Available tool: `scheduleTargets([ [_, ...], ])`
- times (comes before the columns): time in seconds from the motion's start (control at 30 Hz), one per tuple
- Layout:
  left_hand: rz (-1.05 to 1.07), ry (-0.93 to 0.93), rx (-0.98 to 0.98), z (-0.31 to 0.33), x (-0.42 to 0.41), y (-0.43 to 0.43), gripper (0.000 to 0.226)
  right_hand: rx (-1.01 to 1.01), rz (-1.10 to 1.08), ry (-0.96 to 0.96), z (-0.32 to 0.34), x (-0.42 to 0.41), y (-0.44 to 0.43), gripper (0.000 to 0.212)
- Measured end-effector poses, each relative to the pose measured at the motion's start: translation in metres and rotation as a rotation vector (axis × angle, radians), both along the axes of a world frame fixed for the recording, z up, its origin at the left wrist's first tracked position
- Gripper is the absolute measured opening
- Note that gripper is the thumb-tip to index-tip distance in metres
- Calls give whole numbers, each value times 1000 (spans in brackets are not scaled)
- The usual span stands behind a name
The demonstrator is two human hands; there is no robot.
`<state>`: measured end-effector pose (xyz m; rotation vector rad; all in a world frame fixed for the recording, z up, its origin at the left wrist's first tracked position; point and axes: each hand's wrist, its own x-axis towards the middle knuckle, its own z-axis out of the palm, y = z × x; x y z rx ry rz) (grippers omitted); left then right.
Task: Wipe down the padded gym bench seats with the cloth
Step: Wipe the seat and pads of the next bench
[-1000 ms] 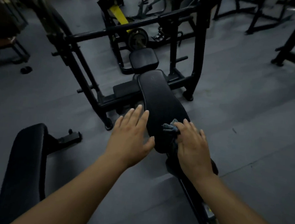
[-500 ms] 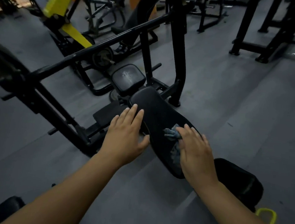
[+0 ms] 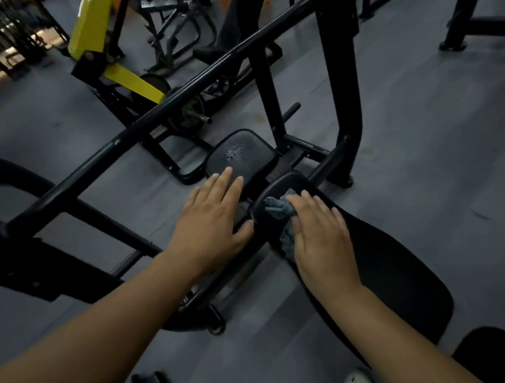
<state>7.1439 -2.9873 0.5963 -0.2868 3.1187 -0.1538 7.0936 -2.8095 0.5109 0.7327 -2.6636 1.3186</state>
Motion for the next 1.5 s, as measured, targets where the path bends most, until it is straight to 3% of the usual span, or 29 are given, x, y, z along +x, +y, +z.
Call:
scheduleTargets([
  [0.47, -86, -88, -42, -49, -160, -149, 79, 16, 0, -134, -54, -150, -162, 40],
  [0.83, -107, -224, 22, -132, -253, -266, 79, -19, -150, -222, -134, -265, -301, 43],
  [0.97, -98, -224, 53, -148, -274, -287, 79, 26, -221, -307, -166, -309, -348, 53],
  [1.07, -80, -186, 105, -155, -287, -296, 78, 139, -212, -256, -177, -303, -389, 64],
  [1.17, -96, -163, 139, -159, -290, -304, 74, 99, 110, -95, -192, -250, -388, 62],
  [1.23, -128, -162, 142, -161, -289, -310, 74, 155, 201, 6, -214, -238, -356, 59],
  [1.3, -139, -161, 136, -161, -286, -317, 75, 256, 113, 42, -226, -264, -335, 60],
  [1.4, -142, -168, 144, -165, -283, -326, 74, 285, -154, -75, -203, -320, -359, 68],
  [1.5, -158, -161, 137, -171, -285, -338, 78, 260, -122, -61, -185, -305, -399, 70],
])
